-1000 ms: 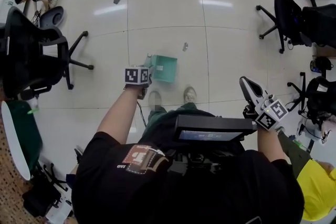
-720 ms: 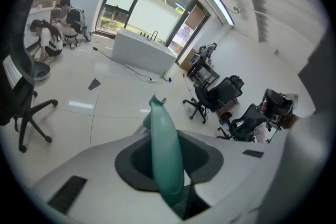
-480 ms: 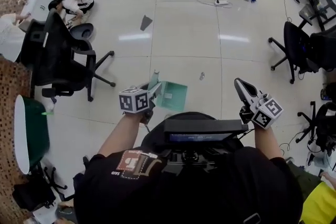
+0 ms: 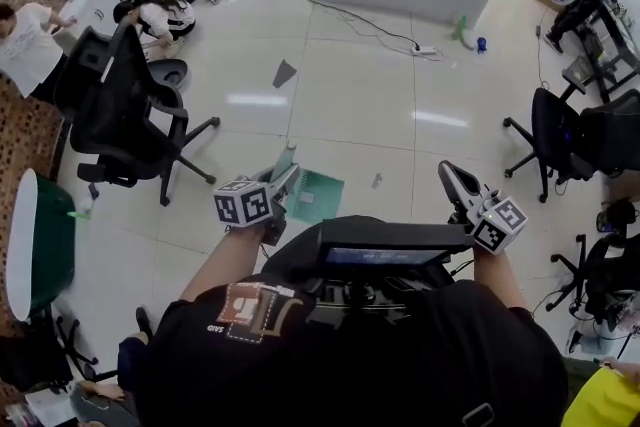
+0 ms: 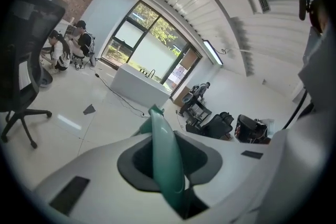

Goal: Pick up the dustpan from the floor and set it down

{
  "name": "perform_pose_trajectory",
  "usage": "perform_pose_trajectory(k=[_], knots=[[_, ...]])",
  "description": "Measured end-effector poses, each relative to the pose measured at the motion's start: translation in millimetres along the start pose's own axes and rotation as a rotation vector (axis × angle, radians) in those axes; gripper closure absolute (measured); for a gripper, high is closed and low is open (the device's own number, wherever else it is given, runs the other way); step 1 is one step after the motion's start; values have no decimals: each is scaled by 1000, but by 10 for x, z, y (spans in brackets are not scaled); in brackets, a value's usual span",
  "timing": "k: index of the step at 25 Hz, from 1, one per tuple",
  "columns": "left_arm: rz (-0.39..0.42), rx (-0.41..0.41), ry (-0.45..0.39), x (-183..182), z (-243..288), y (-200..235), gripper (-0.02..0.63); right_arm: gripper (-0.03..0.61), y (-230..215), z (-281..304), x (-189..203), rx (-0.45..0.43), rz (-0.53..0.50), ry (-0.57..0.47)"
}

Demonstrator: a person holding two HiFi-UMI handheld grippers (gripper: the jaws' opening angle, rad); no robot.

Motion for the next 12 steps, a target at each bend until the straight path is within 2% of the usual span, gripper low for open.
perform_pose_trajectory(k=[4, 12], knots=[[-30, 29, -20, -81, -54, -7, 529, 568, 125, -1, -41, -9, 1, 5], [17, 35, -17, -201, -46, -3, 526, 568, 151, 1, -57, 0, -11, -2]])
Point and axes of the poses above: the fingertips, and each gripper's own axes: z forward along the fingers, y to its left, x out of its underside, the point moved 4 cm from there along -z, backward along the fingers, and after that the axes turned 10 degrees about z, right-handed, at the moved point
